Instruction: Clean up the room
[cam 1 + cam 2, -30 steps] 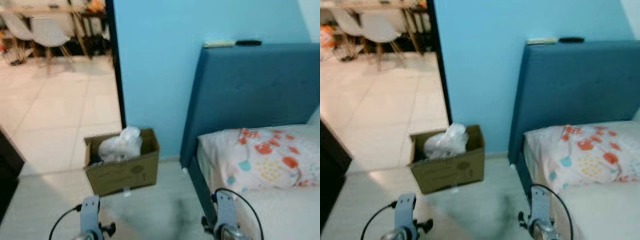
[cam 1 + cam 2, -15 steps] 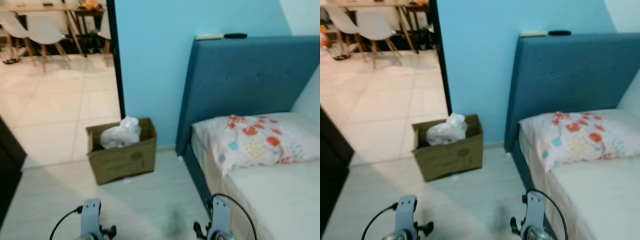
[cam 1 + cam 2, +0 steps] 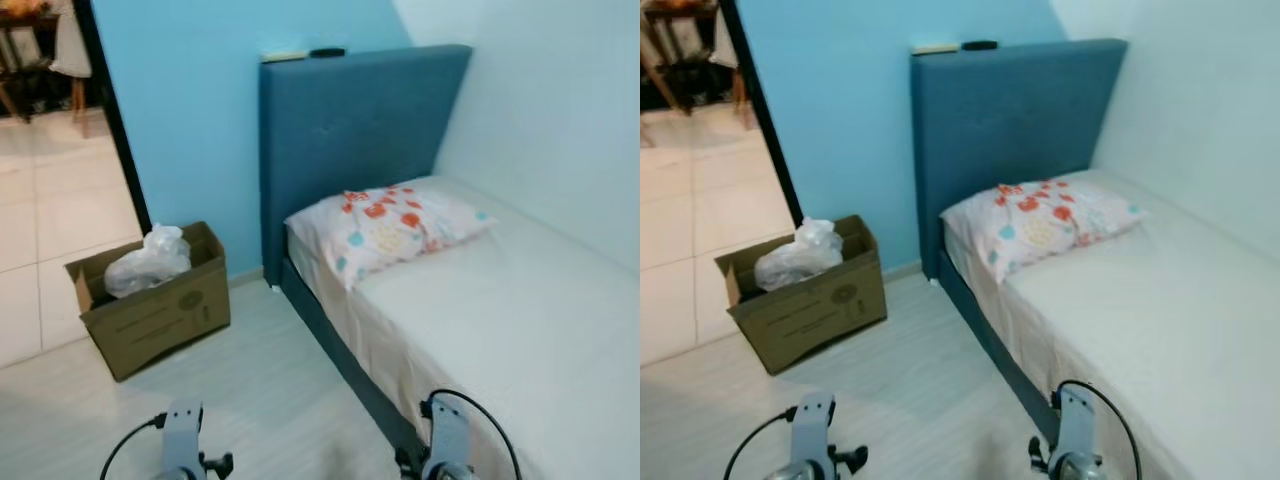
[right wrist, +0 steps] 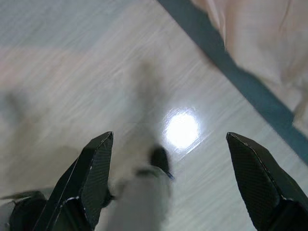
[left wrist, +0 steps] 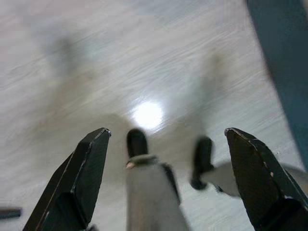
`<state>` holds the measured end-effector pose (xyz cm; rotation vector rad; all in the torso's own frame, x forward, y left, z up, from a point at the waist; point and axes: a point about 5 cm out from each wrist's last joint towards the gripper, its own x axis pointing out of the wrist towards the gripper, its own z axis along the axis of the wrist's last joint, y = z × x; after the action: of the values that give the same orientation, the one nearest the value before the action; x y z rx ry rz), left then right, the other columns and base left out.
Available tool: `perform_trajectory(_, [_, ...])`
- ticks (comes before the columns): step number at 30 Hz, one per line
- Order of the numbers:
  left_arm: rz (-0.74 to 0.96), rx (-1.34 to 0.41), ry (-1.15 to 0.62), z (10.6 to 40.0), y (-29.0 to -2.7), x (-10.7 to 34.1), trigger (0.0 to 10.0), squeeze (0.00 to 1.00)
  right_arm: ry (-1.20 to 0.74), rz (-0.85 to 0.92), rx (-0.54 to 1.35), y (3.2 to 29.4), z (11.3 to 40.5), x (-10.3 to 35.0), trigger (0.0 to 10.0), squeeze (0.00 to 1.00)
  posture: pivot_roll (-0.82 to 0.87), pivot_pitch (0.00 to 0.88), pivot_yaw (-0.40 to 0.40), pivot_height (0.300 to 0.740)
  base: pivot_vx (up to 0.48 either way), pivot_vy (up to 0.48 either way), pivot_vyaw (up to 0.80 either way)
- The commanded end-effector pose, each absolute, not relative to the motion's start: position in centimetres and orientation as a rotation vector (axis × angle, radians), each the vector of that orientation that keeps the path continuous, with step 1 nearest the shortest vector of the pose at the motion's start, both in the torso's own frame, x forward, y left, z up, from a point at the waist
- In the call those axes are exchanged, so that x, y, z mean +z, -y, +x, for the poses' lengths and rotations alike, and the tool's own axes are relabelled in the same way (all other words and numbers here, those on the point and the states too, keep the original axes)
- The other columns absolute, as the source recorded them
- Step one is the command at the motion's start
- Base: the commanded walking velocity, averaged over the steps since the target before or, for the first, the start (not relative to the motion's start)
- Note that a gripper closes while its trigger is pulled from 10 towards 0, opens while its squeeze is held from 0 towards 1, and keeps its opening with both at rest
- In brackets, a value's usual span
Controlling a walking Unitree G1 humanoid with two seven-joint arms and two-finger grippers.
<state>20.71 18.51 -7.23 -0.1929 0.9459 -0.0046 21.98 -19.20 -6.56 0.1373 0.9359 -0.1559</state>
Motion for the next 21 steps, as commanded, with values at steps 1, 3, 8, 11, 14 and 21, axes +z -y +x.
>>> perform_trajectory(1, [-0.183, -0.02, -0.965, 20.4, -18.3, -7.5, 10.0, 0.0, -0.947, 0.118, -0.171, 19.7, 21.7, -6.7, 10.0, 0.0, 0.04, 0.0, -0.022, 0.728, -0.319, 0.0, -0.75])
perform_trajectory(3, [-0.183, -0.02, -0.965, 20.4, -18.3, -7.4, 10.0, 0.0, -0.944, 0.114, -0.17, 19.7, 21.8, -6.6, 10.0, 0.0, 0.04, 0.0, -0.023, 0.728, -0.322, 0.0, -0.75])
perform_trajectory(8, [-0.184, -0.023, -0.961, 20.5, -18.3, -7.4, 10.0, 0.0, -0.933, 0.106, -0.169, 19.7, 22.3, -6.3, 10.0, 0.0, 0.04, 0.0, -0.023, 0.728, -0.321, 0.0, -0.75])
perform_trajectory(11, [-0.184, -0.025, -0.959, 20.6, -18.3, -7.3, 10.0, 0.0, -0.921, 0.101, -0.167, 19.7, 22.6, -6.1, 10.0, 0.0, 0.04, 0.0, -0.023, 0.728, -0.321, 0.0, -0.75])
perform_trajectory(14, [-0.182, -0.027, -0.955, 20.6, -18.2, -7.3, 10.0, 0.0, -0.911, 0.096, -0.169, 19.7, 22.9, -5.9, 10.0, 0.0, 0.04, 0.0, -0.023, 0.728, -0.32, 0.0, -0.75])
perform_trajectory(21, [-0.135, -0.052, -0.936, 21.3, -18.0, -7.0, 10.0, 0.0, -0.876, 0.093, -0.163, 19.7, 23.6, -5.4, 10.0, 0.0, 0.04, 0.0, -0.023, 0.728, -0.086, 0.0, -0.46])
